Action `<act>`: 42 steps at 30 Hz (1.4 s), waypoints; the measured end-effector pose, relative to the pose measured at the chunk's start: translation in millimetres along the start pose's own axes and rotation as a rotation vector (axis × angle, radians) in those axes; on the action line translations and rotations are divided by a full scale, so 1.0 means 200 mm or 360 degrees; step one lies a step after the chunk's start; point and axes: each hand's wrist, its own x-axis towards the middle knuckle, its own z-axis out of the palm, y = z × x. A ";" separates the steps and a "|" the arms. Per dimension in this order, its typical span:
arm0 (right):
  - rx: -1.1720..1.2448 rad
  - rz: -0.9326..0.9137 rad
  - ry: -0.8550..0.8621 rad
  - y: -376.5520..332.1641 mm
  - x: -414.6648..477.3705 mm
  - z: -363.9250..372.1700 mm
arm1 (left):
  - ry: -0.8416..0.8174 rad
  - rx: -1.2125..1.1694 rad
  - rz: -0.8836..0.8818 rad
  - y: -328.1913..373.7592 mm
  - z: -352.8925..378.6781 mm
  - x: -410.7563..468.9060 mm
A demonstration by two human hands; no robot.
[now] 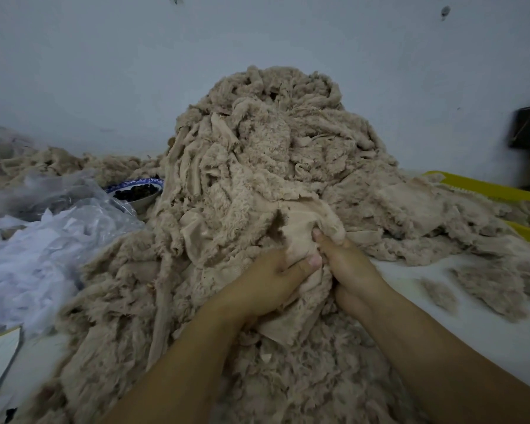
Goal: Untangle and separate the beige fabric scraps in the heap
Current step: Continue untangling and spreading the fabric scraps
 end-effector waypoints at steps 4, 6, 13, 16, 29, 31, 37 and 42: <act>0.0078 0.0126 0.0175 -0.03 0.02 -0.04 | -0.0123 -0.0012 0.0061 0.02 0.02 -0.01; 0.0126 0.0162 0.0182 -0.04 0.02 -0.06 | -0.0156 -0.0140 0.0055 0.04 0.02 -0.01; 0.0176 0.0074 0.0345 -0.05 0.04 -0.11 | 0.0093 -0.0689 0.0023 0.09 -0.05 -0.02; 0.0198 0.0126 0.0403 -0.04 0.05 -0.10 | 0.0215 -0.0826 -0.0050 0.07 -0.06 -0.01; 0.0124 0.0190 -0.0650 -0.04 -0.07 -0.03 | 0.0110 -0.0494 -0.0346 0.04 -0.03 0.01; 0.0089 0.0138 -0.0725 -0.03 -0.07 -0.02 | 0.0108 -0.0458 -0.0338 0.03 -0.03 0.01; -0.0014 -0.0091 -0.0450 -0.03 -0.07 0.03 | 0.0137 -0.0248 -0.0327 0.00 0.02 0.03; -0.0073 -0.0088 -0.0209 -0.01 -0.05 0.05 | -0.0004 -0.0105 -0.0246 -0.02 0.01 0.03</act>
